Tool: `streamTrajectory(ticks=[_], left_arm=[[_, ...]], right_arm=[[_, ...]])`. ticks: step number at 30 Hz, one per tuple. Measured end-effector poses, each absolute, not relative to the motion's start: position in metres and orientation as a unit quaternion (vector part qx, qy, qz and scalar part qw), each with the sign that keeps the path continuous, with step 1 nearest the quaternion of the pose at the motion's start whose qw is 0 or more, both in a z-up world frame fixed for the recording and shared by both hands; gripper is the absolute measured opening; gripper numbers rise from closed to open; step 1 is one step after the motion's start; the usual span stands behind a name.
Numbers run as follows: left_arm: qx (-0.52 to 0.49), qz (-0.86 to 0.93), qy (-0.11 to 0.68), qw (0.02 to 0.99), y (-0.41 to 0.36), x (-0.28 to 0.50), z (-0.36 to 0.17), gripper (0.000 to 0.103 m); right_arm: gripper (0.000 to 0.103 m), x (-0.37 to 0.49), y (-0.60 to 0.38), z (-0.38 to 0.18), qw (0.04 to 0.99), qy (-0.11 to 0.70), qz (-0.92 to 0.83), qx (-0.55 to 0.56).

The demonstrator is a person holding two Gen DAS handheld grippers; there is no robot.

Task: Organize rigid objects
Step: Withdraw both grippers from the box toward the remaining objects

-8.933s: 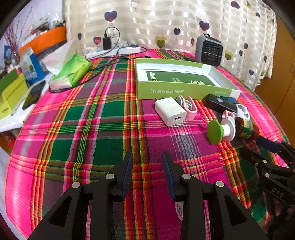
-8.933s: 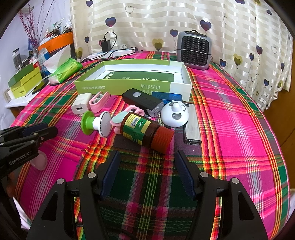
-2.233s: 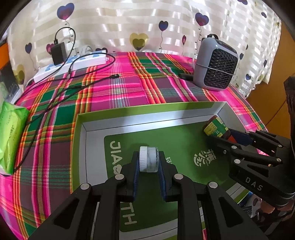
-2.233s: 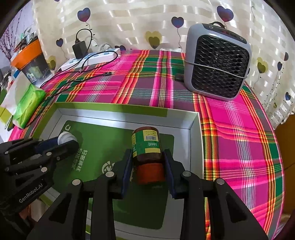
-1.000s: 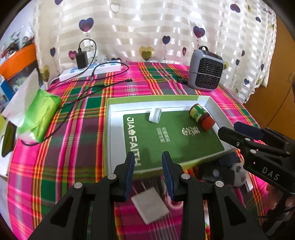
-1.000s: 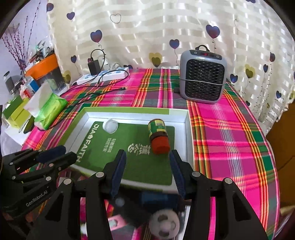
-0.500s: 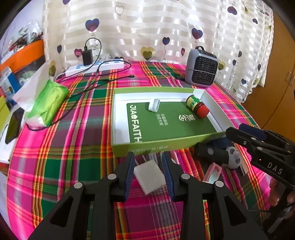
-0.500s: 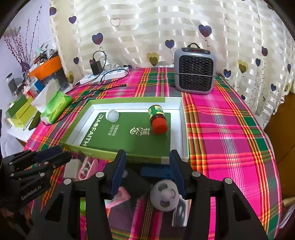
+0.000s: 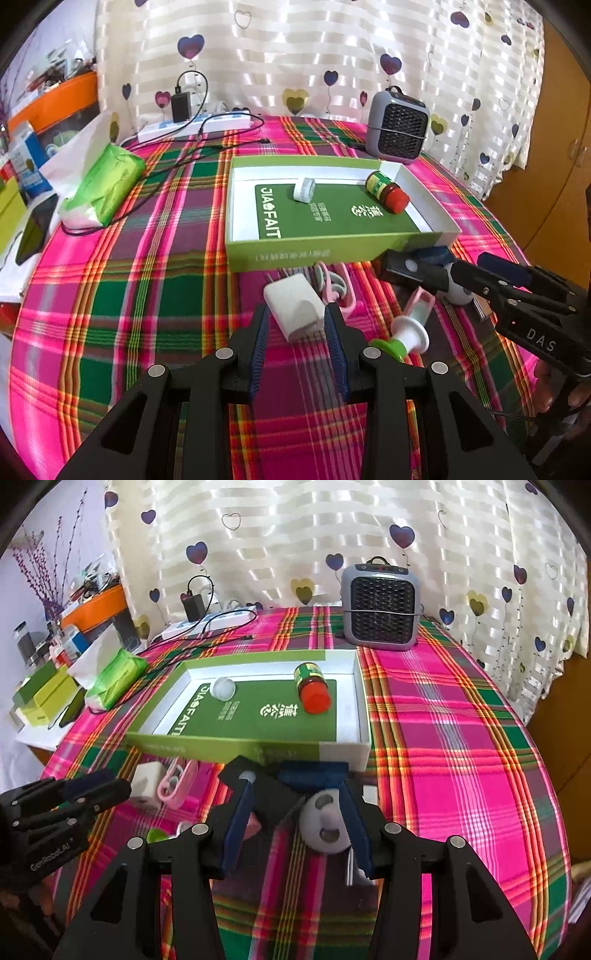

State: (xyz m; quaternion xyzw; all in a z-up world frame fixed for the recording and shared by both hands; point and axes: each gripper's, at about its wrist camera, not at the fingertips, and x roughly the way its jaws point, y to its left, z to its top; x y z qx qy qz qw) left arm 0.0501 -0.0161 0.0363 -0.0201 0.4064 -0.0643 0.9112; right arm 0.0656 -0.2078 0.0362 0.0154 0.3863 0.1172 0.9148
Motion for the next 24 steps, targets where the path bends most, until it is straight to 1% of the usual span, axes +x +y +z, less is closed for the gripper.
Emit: streamTrajectory(ticks=[24], left_arm=[[-0.023,-0.101,0.406,0.908,-0.028,0.011,0.026,0.03]], right_arm=[[0.05,0.027,-0.217,0.023,0.915,0.39,0.105,0.012]])
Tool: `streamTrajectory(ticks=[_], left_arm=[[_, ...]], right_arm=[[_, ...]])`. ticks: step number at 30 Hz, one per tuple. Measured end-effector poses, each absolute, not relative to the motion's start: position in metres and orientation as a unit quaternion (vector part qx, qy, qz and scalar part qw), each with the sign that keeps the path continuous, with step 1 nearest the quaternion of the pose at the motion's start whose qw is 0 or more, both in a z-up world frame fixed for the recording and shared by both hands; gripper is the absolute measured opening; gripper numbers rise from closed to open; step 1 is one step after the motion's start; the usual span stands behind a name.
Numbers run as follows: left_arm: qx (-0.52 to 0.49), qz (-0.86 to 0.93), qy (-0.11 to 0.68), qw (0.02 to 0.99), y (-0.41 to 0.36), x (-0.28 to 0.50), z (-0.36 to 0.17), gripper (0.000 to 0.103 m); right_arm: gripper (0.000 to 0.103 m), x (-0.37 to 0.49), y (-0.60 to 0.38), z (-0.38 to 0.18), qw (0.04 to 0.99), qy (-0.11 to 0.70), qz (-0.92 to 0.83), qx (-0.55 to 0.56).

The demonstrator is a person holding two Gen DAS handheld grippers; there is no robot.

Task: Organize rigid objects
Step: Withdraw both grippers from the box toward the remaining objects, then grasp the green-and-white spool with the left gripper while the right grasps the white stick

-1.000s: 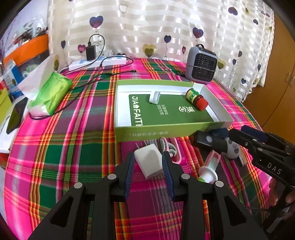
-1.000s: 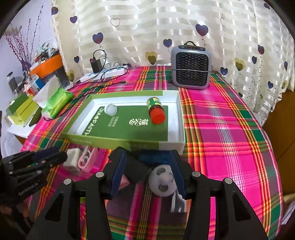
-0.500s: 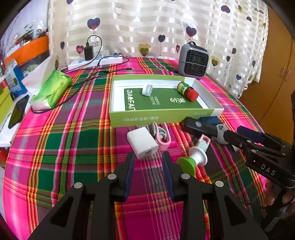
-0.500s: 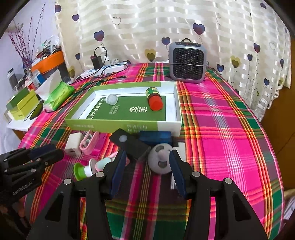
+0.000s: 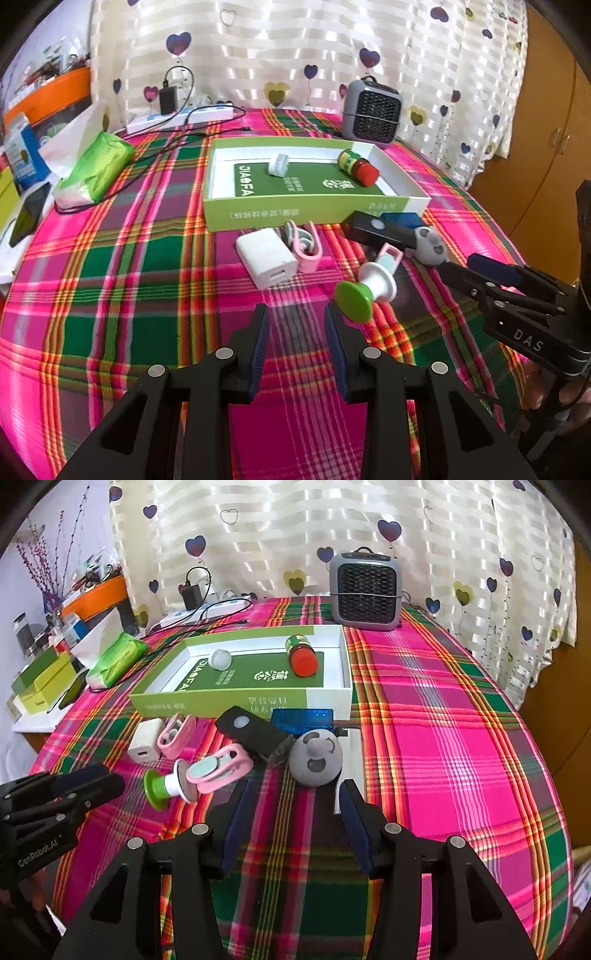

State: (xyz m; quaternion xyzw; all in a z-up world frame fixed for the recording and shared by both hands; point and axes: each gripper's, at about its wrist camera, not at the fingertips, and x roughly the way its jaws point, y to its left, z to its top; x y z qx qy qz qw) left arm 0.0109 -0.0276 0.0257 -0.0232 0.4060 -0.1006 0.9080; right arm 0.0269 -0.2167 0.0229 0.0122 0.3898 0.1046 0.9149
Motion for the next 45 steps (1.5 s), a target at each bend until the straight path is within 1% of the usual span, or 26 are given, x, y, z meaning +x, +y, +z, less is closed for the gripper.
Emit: streamTrajectory(ticks=[14,18,26,37,45], left_arm=[[-0.052,-0.179,0.411,0.892,-0.04,0.007,0.02,0.03],[-0.042,-0.179,0.408,0.894,-0.045,0.011,0.022,0.032],[-0.018,-0.178,0.398,0.9,-0.053,0.024,0.031,0.032],[-0.012,-0.189,0.411,0.892,-0.062,0.034,0.025,0.032],[0.0,-0.2,0.41,0.89,-0.068,0.031,0.026,0.032]], right_arm=[[0.05,0.019,-0.235,0.014,0.912,0.399,0.089,0.026],[0.05,0.02,-0.238,0.013,0.912,0.399,0.09,0.029],[0.05,0.029,-0.248,0.008,0.906,0.412,0.091,0.042],[0.05,0.046,-0.241,0.004,0.901,0.428,0.069,-0.013],[0.05,0.054,-0.249,0.004,0.898,0.436,0.055,-0.016]])
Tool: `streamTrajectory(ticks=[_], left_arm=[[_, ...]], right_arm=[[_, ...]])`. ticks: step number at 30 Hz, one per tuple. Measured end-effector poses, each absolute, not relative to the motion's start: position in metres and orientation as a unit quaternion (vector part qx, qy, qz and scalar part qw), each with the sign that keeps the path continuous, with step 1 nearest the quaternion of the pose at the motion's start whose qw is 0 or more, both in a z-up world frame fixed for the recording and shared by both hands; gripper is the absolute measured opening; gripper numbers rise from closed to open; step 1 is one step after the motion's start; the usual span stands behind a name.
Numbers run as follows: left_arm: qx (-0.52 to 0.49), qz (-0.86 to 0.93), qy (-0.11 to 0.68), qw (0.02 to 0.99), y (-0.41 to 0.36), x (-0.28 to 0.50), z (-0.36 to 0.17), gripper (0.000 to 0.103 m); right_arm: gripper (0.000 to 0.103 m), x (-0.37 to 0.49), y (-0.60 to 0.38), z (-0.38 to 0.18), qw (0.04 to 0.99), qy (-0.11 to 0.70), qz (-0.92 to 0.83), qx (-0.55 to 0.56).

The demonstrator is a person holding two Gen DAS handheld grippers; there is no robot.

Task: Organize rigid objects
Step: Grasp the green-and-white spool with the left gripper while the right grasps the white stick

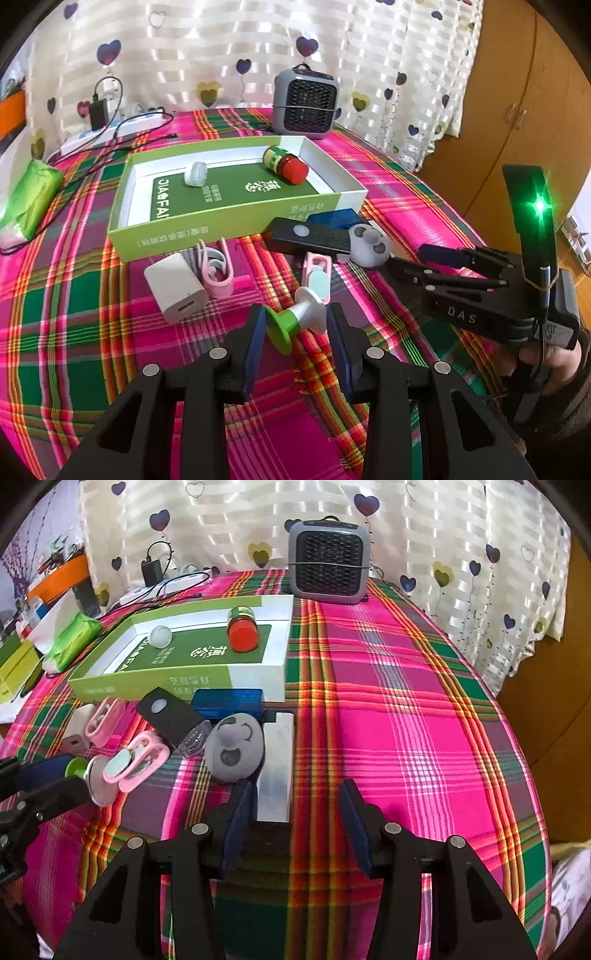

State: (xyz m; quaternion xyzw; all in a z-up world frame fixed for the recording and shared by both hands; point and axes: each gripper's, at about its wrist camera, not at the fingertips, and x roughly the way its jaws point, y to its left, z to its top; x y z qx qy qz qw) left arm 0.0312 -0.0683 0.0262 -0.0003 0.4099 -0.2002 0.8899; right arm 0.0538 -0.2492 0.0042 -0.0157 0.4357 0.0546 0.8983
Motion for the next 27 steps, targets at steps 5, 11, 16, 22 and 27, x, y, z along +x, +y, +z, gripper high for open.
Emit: streamTrajectory(ticks=[5,11,16,22,27], left_arm=[[-0.007,-0.208,0.416,0.885,-0.067,0.029,0.025,0.032],[0.005,-0.212,0.416,0.884,-0.072,0.024,0.026,0.032],[0.02,-0.214,0.419,0.882,-0.073,0.022,0.025,0.032],[0.032,-0.216,0.422,0.88,-0.074,0.025,0.023,0.032],[0.056,-0.214,0.424,0.878,-0.079,0.029,0.021,0.033]], right_arm=[[0.04,0.053,-0.255,0.005,0.898,0.436,0.061,-0.017],[0.028,0.053,-0.259,0.005,0.898,0.433,0.071,-0.02],[0.026,0.048,-0.259,0.005,0.898,0.432,0.081,-0.029],[0.026,0.053,-0.263,0.005,0.898,0.431,0.084,-0.018],[0.04,0.058,-0.259,0.005,0.897,0.432,0.088,-0.023]])
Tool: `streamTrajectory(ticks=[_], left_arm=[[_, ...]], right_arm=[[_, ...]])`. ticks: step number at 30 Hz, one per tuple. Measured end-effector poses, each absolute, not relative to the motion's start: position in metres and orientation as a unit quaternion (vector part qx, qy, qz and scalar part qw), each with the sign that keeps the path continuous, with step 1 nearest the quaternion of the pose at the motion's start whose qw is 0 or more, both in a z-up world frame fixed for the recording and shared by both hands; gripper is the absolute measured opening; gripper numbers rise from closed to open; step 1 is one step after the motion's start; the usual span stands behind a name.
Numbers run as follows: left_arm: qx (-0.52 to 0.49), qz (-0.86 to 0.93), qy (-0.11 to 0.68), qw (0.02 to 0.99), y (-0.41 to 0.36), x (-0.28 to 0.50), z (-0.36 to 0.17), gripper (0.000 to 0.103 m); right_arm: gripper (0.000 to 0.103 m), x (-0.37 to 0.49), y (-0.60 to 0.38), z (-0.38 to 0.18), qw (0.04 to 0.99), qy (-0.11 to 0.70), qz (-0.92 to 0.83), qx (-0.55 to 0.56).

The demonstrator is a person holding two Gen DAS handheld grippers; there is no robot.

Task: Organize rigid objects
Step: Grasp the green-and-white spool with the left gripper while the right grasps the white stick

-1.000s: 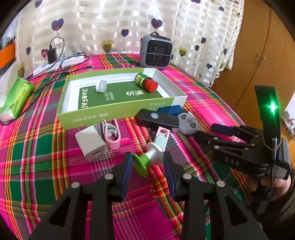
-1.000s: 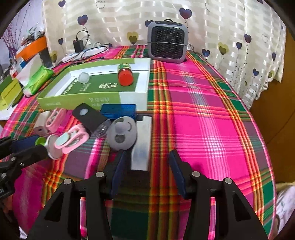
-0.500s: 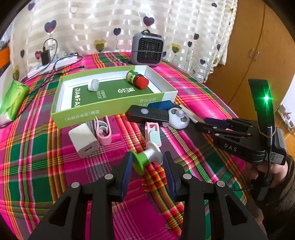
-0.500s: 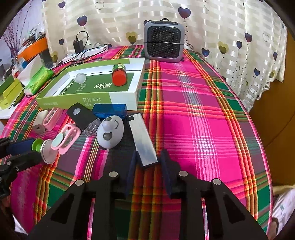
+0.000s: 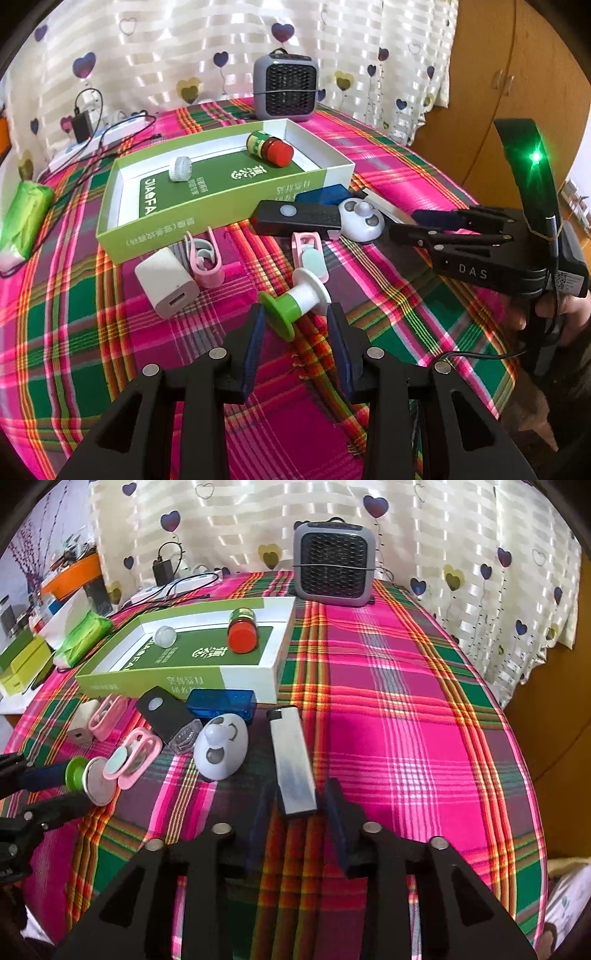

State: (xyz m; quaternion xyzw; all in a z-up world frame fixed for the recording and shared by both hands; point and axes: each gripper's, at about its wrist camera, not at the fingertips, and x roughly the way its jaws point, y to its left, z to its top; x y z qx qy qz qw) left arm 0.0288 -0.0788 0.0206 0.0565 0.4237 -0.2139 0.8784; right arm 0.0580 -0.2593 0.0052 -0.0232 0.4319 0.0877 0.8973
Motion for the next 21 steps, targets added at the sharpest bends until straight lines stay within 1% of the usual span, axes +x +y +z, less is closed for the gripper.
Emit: streamTrajectory(ticks=[2,9,13,15,17,19,21], left_arm=[[0.054,-0.212,0.425,0.878,-0.079,0.031,0.021,0.033],[0.012,-0.201,0.437,0.877,-0.079,0.031,0.019,0.033],[0.012,-0.185,0.437,0.88,-0.084,0.029,0.022,0.033],[-0.013,-0.192,0.433,0.881,-0.083,0.027,0.027,0.033],[-0.019,-0.19,0.432,0.882,-0.084,0.027,0.03,0.033],[-0.018,-0.182,0.434,0.882,-0.087,0.028,0.03,0.033],[-0.028,-0.172,0.436,0.883,-0.087,0.029,0.03,0.033]], right_arm=[[0.047,0.06,-0.256,0.005,0.896,0.433,0.093,-0.03],[0.049,0.063,-0.255,0.004,0.896,0.433,0.095,-0.032],[0.049,0.063,-0.254,0.004,0.896,0.433,0.095,-0.032],[0.05,0.062,-0.254,0.004,0.895,0.434,0.096,-0.031],[0.055,0.062,-0.253,0.004,0.895,0.434,0.101,-0.032],[0.058,0.062,-0.251,0.004,0.893,0.435,0.107,-0.037],[0.058,0.062,-0.249,0.004,0.893,0.435,0.108,-0.04]])
